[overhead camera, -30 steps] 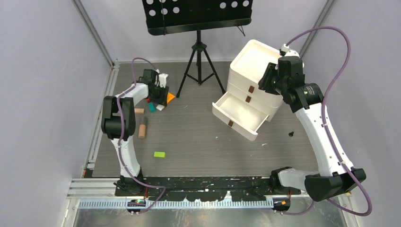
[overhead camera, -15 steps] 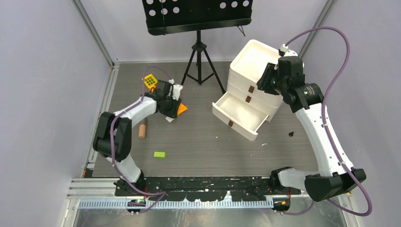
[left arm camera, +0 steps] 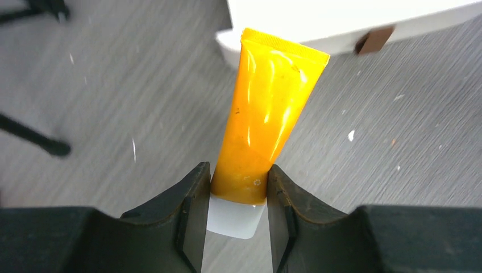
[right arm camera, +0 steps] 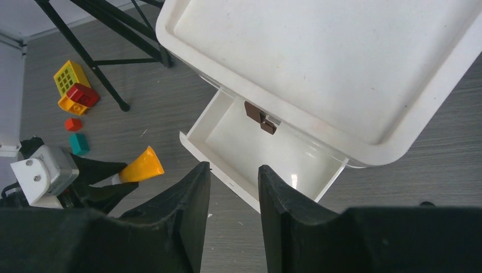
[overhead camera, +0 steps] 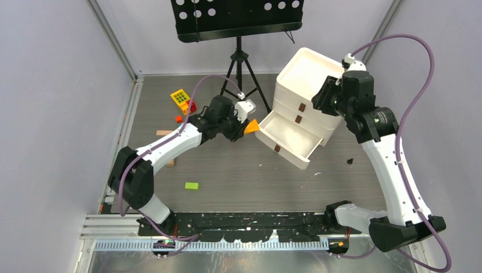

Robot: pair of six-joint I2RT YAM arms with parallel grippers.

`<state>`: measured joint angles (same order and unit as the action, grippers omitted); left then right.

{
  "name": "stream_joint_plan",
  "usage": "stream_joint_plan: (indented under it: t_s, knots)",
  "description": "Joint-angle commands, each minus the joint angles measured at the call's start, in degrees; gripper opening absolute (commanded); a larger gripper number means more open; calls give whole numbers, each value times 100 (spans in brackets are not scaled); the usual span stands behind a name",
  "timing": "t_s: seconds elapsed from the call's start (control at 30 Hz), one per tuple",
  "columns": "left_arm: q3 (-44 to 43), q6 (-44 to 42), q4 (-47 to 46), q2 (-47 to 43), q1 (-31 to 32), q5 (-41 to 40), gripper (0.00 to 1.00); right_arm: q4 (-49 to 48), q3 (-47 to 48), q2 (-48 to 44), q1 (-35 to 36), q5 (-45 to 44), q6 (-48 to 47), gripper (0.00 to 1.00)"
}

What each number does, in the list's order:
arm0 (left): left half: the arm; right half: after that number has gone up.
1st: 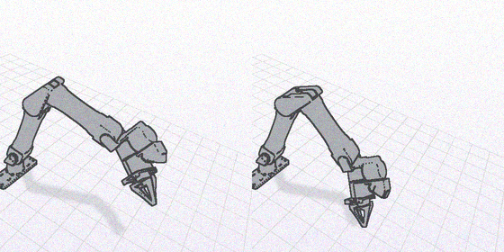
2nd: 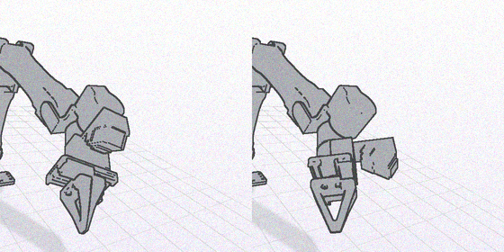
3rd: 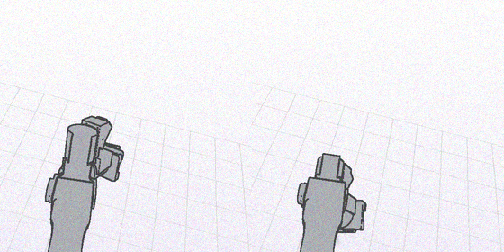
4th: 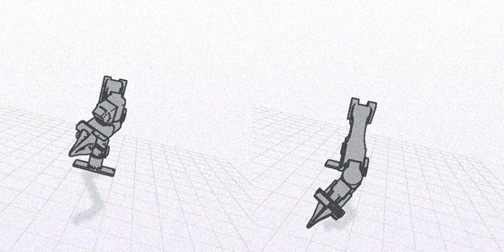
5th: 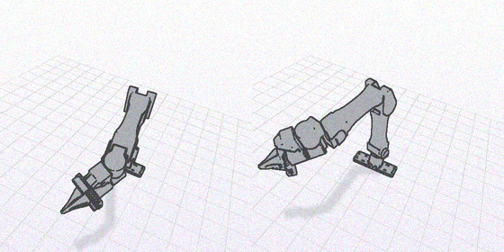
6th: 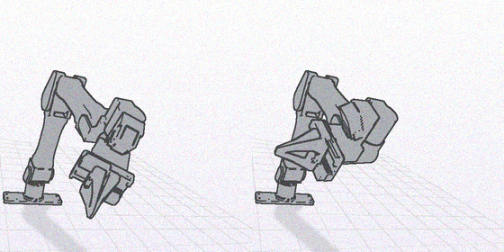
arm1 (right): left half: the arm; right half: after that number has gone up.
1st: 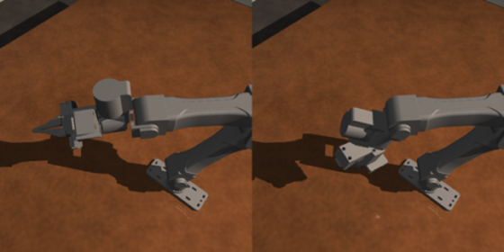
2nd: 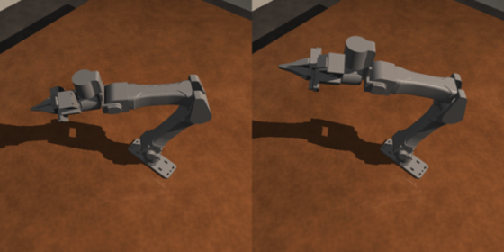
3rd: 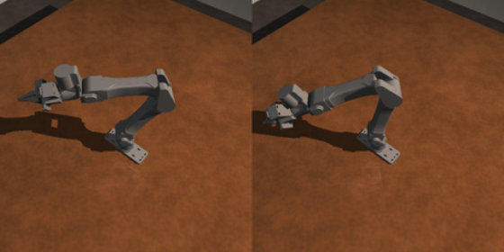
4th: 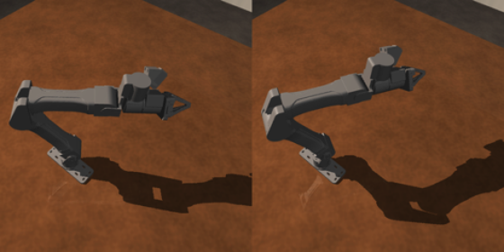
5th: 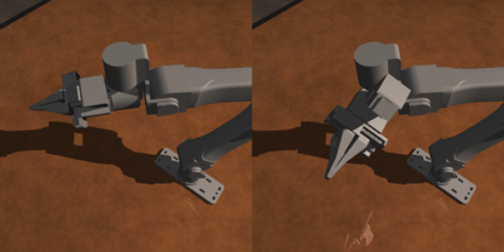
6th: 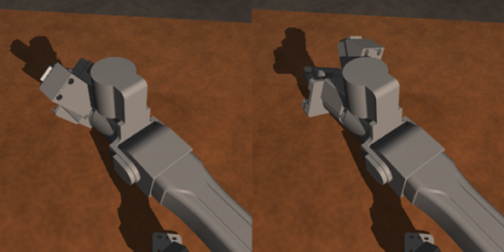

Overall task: Organize the makeup
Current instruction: Place the makeup in the drawer.

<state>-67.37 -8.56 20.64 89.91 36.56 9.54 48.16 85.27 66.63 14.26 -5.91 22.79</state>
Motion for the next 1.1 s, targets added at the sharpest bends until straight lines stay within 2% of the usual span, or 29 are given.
stream_joint_plan:
  t_s: [0.0,0.13,0.3,0.57,0.63,0.73,0.8,1.0,1.07]
  knots:
    - [-481,-728,-1064,179,161,641,32,-93,3,-300,30,-59,-24,42]
    - [-833,-1187,-1417,553,297,1234,32,-58,15,-405,32,-72,-6,42]
    - [-1127,-1949,-1912,1198,522,1587,29,23,45,-495,26,-79,16,42]
    - [-1617,-3184,-2038,2041,942,1587,27,27,33,-533,30,-50,41,42]
    - [-1704,-3373,-2038,2192,1019,1472,30,27,18,-531,27,-51,44,42]
    - [-1757,-3511,-2038,2332,1087,1286,39,39,16,-513,26,-25,38,42]
    - [-1714,-3500,-2302,2352,1099,1277,42,50,4,-511,31,-16,26,42]
    - [-1576,-3468,-2566,2324,1119,1195,60,55,-19,-506,32,-24,-13,42]
    - [-1468,-3405,-2688,2231,1122,1157,62,42,-20,-502,33,-20,-8,42]
